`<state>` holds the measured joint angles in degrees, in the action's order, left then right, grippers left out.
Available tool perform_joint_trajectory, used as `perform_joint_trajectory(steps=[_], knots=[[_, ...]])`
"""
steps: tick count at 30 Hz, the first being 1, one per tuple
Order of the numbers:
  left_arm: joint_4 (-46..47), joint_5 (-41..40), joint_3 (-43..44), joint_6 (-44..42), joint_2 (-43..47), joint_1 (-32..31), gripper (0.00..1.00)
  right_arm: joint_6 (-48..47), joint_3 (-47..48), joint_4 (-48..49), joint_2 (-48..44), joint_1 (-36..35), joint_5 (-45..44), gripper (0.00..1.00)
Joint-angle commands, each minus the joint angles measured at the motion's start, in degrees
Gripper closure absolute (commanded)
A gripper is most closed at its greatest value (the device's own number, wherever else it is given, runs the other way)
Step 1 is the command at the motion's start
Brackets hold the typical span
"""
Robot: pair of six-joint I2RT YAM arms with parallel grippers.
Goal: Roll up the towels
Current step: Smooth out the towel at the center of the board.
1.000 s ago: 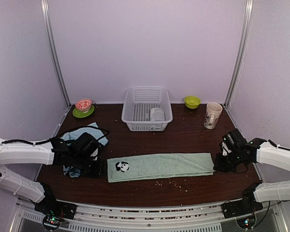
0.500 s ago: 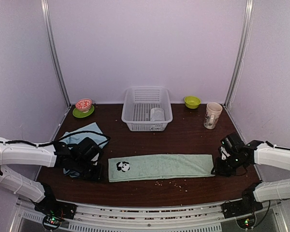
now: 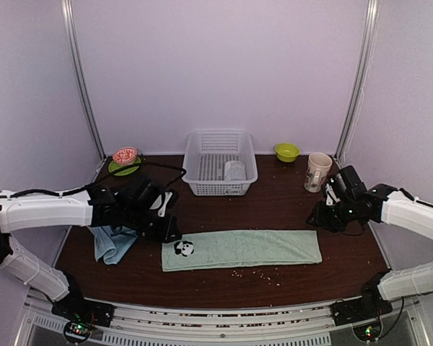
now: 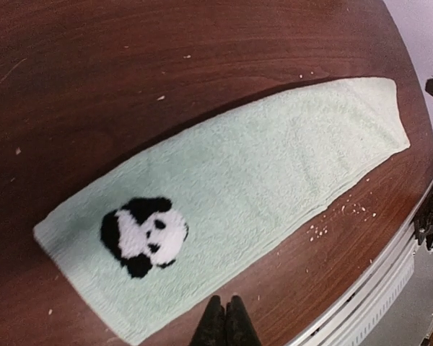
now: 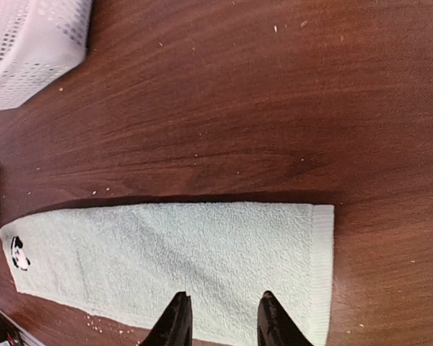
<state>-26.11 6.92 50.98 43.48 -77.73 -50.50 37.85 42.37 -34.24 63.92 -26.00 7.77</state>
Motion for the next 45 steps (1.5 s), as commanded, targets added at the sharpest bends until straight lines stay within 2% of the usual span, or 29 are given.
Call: perform_joint_trajectory(steps=[1,6,11,17,21,31,34,39,41,45], knots=[[6.93,6.13,2.16,-4.01,-10.62,-0.54,1.0,1.12,1.19,7.91,10.78,-0.27,1.64,0.71],[9.3,7.07,0.73,-5.04,-18.75,-0.51,1.0,-0.62,3.7,5.9,17.79,-0.28,0.39,0.74],[10.06,8.26,-2.28,-5.2,-22.38,-0.56,1.0,-2.69,8.63,1.04,25.23,0.44,-2.6,0.74],[8.26,8.37,-7.59,-6.28,-20.3,-0.92,1.0,-4.38,13.63,-4.03,32.08,1.74,-3.97,0.74],[5.59,7.31,-9.38,-7.59,-18.18,-0.97,1.0,-5.09,15.16,-6.44,33.33,2.61,-5.79,0.73],[1.05,6.04,-9.57,-11.04,-16.73,-1.0,1.0,-7.26,20.66,-8.65,37.69,5.0,-7.63,0.73],[-0.78,5.55,-8.07,-11.91,-16.09,-1.0,0.99,-7.3,21.66,-8.6,35.51,4.92,-9.62,0.7],[-6.01,4.83,-2.47,-13.9,-10.82,-1.06,0.58,-6.51,18.98,-8.1,24.1,3.19,-10.4,0.54],[-8.15,4.65,0.68,-14.92,-8.01,-1.19,0.5,-6.0,16.78,-7.94,19.74,1.28,-10.74,0.52],[-8.53,6.33,7.3,-15.76,-3.96,-1.51,0.45,-3.74,12.36,-5.42,16.01,-3.04,-7.6,0.55]])
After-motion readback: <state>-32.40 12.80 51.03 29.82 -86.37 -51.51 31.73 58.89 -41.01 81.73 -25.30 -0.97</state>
